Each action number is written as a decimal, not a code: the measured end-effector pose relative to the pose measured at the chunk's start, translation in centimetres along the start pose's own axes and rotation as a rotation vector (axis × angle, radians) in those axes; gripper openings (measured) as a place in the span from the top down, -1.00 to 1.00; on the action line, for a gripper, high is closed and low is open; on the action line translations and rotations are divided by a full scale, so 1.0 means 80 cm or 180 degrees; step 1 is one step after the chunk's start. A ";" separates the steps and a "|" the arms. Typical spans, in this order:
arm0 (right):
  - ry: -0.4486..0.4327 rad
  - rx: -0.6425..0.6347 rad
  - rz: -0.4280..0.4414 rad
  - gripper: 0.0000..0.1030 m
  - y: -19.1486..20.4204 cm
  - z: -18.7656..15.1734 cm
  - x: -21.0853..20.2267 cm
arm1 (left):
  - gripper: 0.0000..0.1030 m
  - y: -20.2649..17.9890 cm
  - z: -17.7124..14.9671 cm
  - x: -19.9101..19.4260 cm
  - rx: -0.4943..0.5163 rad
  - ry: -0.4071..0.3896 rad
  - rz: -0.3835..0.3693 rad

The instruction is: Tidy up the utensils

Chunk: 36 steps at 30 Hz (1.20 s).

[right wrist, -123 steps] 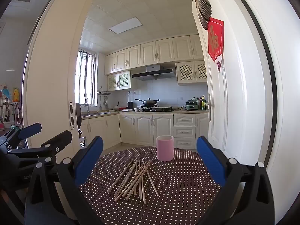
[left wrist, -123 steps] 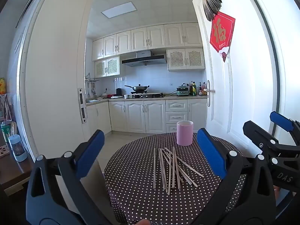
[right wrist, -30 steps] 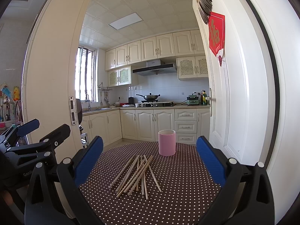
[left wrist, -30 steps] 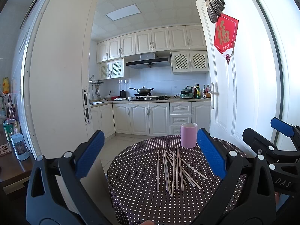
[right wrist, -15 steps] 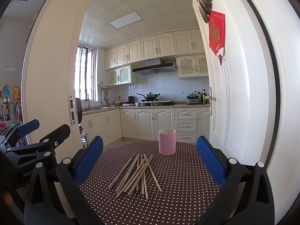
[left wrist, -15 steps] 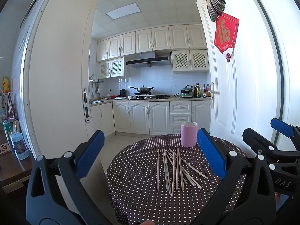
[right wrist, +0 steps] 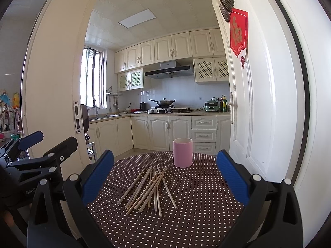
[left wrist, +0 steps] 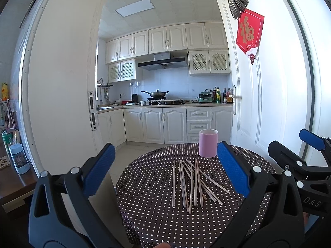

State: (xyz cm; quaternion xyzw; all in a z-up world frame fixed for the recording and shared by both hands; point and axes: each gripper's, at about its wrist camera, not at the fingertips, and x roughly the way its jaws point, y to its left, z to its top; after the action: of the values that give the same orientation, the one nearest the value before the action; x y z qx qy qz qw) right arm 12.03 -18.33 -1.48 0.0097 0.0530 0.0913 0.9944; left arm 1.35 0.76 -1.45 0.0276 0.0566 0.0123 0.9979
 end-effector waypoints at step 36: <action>0.2718 -0.0234 0.0653 -0.25 -0.043 -0.084 0.370 | -0.19 0.019 -0.103 0.390 0.0052 0.2935 -0.0838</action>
State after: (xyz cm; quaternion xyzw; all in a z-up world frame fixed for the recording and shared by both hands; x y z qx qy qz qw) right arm 40.86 -16.21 -11.34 -0.0591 0.4547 0.1873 0.8687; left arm 31.39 3.57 -13.07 0.0197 0.4965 -0.1037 0.8616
